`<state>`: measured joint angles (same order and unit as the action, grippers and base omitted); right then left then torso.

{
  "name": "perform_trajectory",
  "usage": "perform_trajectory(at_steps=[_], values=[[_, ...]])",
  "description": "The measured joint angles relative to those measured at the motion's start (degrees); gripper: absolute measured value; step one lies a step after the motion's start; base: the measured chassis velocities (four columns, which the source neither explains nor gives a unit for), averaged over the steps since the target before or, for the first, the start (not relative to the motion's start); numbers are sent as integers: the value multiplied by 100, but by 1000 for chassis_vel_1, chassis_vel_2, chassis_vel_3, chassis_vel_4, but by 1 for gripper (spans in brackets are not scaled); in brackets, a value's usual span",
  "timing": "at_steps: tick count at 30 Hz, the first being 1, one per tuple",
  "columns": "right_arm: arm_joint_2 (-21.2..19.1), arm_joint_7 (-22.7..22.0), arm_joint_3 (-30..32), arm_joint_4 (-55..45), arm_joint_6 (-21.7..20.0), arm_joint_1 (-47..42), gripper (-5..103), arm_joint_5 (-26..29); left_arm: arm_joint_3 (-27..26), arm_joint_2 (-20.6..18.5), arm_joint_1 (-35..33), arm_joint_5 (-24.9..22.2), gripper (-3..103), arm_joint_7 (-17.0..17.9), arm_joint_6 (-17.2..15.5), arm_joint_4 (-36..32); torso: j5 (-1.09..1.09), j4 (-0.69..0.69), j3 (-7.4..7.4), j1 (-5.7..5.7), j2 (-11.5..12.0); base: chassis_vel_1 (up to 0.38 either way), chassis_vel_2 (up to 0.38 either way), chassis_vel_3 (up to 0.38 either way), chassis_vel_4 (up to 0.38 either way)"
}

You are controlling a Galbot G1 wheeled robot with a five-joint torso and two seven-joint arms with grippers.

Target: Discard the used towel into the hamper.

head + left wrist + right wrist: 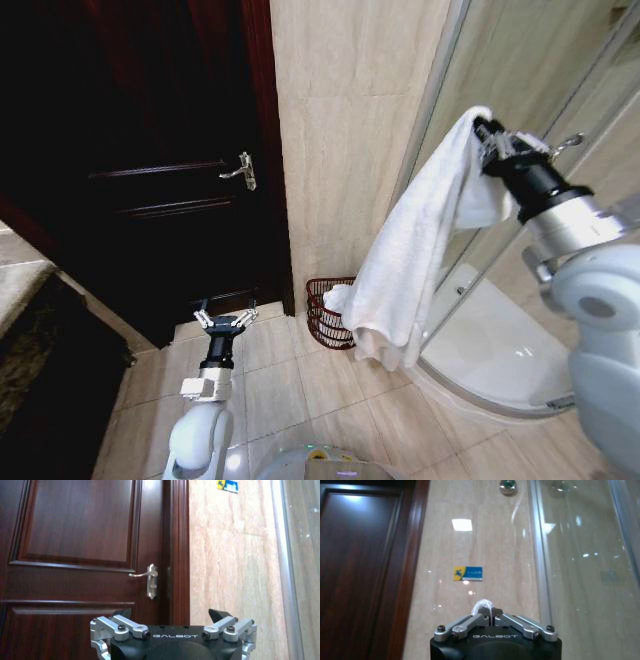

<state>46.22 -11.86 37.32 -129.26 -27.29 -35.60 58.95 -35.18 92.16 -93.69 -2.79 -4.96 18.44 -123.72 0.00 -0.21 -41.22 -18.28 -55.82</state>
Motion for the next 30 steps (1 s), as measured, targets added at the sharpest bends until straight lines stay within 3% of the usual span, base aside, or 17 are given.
perform_trajectory(at_steps=[11, 24, 30], values=[[-320, 483, -466, 1131, -9, 1236, 0, 233, -12, -2, 38, 8, 100, -157, 192, 137, -1, 1, 19, 15, 35, 0, 0, 0, 0], [-199, 1170, -1157, 1594, 168, 1912, 0, 373, -36, -2, 86, 99, 100, -131, 187, 182, 0, 0, 31, 25, 57, 0, 0, 0, 0], [-79, 1213, -1782, 2068, 180, 2612, 0, 312, -97, -2, 113, 29, 100, -122, 193, 204, -2, 1, 35, 28, 62, 0, 0, 0, 0]])
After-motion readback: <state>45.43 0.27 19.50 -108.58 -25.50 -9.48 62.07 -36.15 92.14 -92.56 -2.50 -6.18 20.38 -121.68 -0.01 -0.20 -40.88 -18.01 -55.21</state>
